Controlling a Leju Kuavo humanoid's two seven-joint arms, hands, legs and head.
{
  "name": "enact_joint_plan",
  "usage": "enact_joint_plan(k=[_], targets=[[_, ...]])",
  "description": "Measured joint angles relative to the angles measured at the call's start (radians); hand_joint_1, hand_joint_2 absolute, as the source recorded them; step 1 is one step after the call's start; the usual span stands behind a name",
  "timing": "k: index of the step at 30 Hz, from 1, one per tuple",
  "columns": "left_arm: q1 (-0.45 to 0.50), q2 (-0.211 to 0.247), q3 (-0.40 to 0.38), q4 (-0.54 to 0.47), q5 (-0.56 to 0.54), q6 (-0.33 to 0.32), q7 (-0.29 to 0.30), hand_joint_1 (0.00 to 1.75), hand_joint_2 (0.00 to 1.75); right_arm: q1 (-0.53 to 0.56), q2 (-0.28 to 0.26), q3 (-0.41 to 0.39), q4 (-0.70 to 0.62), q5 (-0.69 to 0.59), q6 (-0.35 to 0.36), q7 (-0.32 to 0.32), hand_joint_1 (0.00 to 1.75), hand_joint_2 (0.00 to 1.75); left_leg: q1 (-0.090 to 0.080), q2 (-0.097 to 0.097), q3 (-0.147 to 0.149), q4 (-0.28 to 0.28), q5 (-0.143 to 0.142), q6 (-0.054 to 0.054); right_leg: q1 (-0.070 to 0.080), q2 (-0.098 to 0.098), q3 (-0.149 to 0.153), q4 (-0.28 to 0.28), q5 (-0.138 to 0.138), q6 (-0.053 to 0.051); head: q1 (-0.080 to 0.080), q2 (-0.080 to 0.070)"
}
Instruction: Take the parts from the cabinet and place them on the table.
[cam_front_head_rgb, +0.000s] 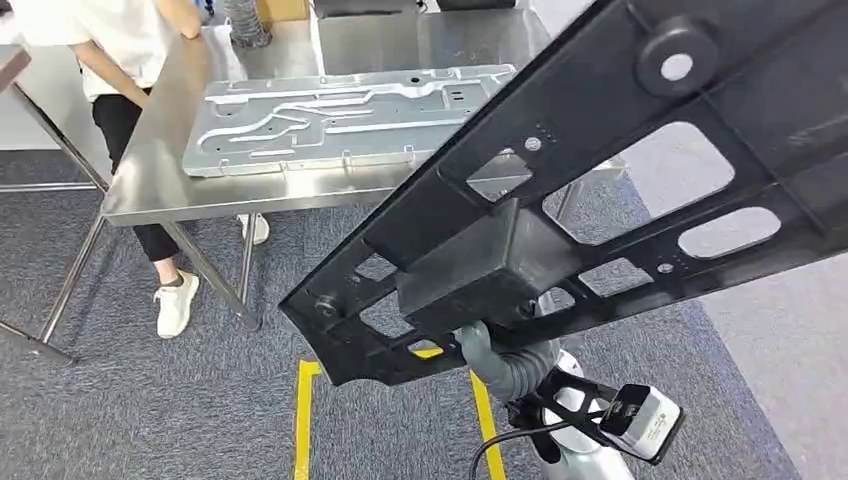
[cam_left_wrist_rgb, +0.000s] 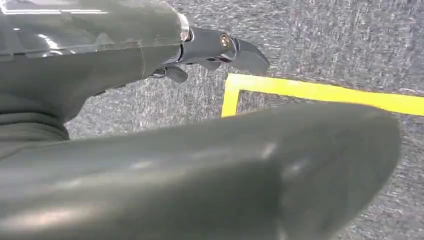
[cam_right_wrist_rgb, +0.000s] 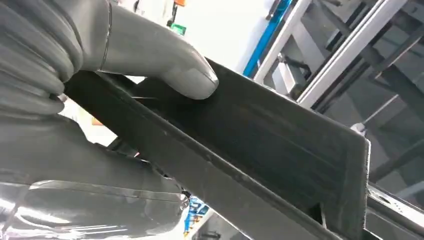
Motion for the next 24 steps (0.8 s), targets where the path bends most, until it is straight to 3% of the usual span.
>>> enact_joint_plan(k=[1,2,5,7,8,9,11,12,13,14,16,17,19,21,23,24], targets=[[0.000,-0.001,0.000,0.000,0.000,0.000,0.000,0.00,0.00,0.000,0.000,0.000,0.000,0.000,0.000,0.000,1.75,1.75,0.000,0.000,0.008,0.001,-0.011,-0.004,-0.002,-0.003,0.027,-0.088,0.051,0.000,0.000,0.000],[0.001,-0.001,0.000,0.000,0.000,0.000,-0.001,0.00,0.00,-0.001,0.000,0.000,0.001,-0.001,0.000,0.000,1.75,1.75,-0.005,-0.001,0.011,-0.001,-0.018,-0.011,0.002,-0.005,0.035,-0.095,0.029,-0.002,0.000,0.000],[-0.002,-0.002,0.000,0.000,-0.002,0.000,-0.006,0.00,0.00,0.002,0.000,0.000,0.000,-0.005,-0.001,0.000,1.75,1.75,-0.003,0.001,0.015,-0.011,-0.030,-0.029,0.010,0.002,0.039,-0.113,0.018,-0.026,0.000,0.000],[-0.005,-0.002,0.000,0.000,-0.003,0.000,-0.006,0.00,0.00,0.003,0.000,0.000,-0.001,-0.007,-0.001,0.000,1.75,1.75,0.001,0.002,0.028,-0.008,-0.040,-0.041,0.002,0.004,0.060,-0.127,0.016,-0.038,0.000,0.000],[-0.005,-0.002,0.000,0.000,-0.003,0.000,-0.007,0.00,0.00,0.003,0.000,0.000,-0.002,-0.008,-0.001,0.000,1.75,1.75,0.000,0.004,0.017,0.026,-0.049,-0.043,0.003,0.002,0.072,-0.133,0.010,-0.046,0.000,0.000],[-0.007,-0.002,0.000,0.000,-0.003,0.000,-0.007,0.00,0.00,0.002,0.001,0.000,-0.002,-0.008,-0.001,0.000,1.75,1.75,0.000,0.004,-0.024,0.098,-0.076,-0.045,0.003,-0.001,0.082,-0.135,0.003,-0.050,0.000,0.000],[-0.005,-0.002,0.000,0.000,-0.003,0.002,-0.007,0.00,0.00,0.007,0.000,0.000,0.000,-0.008,0.001,0.000,1.75,1.75,0.000,0.004,-0.139,0.273,-0.128,-0.048,0.006,-0.003,0.099,-0.135,-0.015,-0.054,0.000,0.000],[-0.001,-0.002,0.000,0.000,-0.003,0.002,-0.006,0.00,0.00,0.010,0.000,0.000,0.000,-0.008,0.002,0.000,1.75,1.75,0.000,0.004,-0.181,0.319,-0.125,-0.048,0.007,-0.002,0.109,-0.135,-0.024,-0.055,0.000,0.000],[0.003,-0.003,0.000,0.000,-0.002,0.002,-0.006,0.00,0.00,0.013,0.000,0.000,0.001,-0.009,0.002,0.000,1.75,1.75,0.000,0.004,-0.200,0.314,-0.094,-0.047,0.008,0.000,0.122,-0.135,-0.035,-0.054,0.000,0.000],[0.005,-0.003,0.000,0.000,0.000,0.002,-0.006,0.00,0.00,0.014,0.000,0.000,0.002,-0.010,0.003,0.000,1.75,1.75,0.000,0.004,-0.195,0.269,-0.044,-0.044,0.009,0.001,0.137,-0.135,-0.046,-0.053,0.000,0.000],[0.005,-0.003,0.002,0.000,0.000,0.004,-0.006,0.00,0.00,0.014,0.000,0.000,0.002,-0.010,0.004,0.000,1.75,1.75,-0.001,0.004,-0.145,0.083,0.098,-0.031,0.011,0.002,0.174,-0.136,-0.074,-0.048,0.000,0.000],[0.008,-0.002,0.002,0.000,0.000,0.004,-0.006,0.00,0.00,0.014,0.000,0.000,0.003,-0.010,0.004,0.000,1.75,1.75,-0.005,0.003,-0.127,0.051,0.105,-0.024,0.010,0.002,0.185,-0.138,-0.086,-0.044,0.000,0.000],[0.003,-0.003,0.003,0.001,0.001,0.005,-0.006,0.00,0.00,0.015,0.000,0.000,0.006,-0.010,0.004,0.000,1.75,1.75,-0.013,0.008,-0.110,0.034,0.078,-0.020,0.013,0.004,0.191,-0.141,-0.098,-0.028,0.000,0.000],[0.003,-0.002,0.005,0.001,0.001,0.005,-0.006,0.00,0.00,0.014,0.000,0.000,0.006,-0.011,0.004,0.000,1.75,1.75,-0.014,0.005,-0.101,0.021,0.063,-0.006,0.012,0.002,0.196,-0.127,-0.084,-0.012,0.000,0.000],[0.003,-0.002,0.006,0.001,0.001,0.005,-0.007,0.00,0.00,0.013,-0.001,0.000,0.005,-0.011,0.004,-0.001,1.75,1.75,-0.007,0.004,-0.065,0.000,0.057,0.005,0.010,0.000,0.151,-0.031,-0.057,-0.003,0.000,0.000],[0.002,-0.002,0.006,0.001,0.001,0.005,-0.007,0.00,0.00,0.010,-0.001,0.000,0.006,-0.011,0.004,-0.001,1.75,1.75,-0.006,0.004,-0.055,-0.005,0.050,0.010,0.010,0.000,0.105,0.036,-0.066,-0.002,0.000,0.000]])
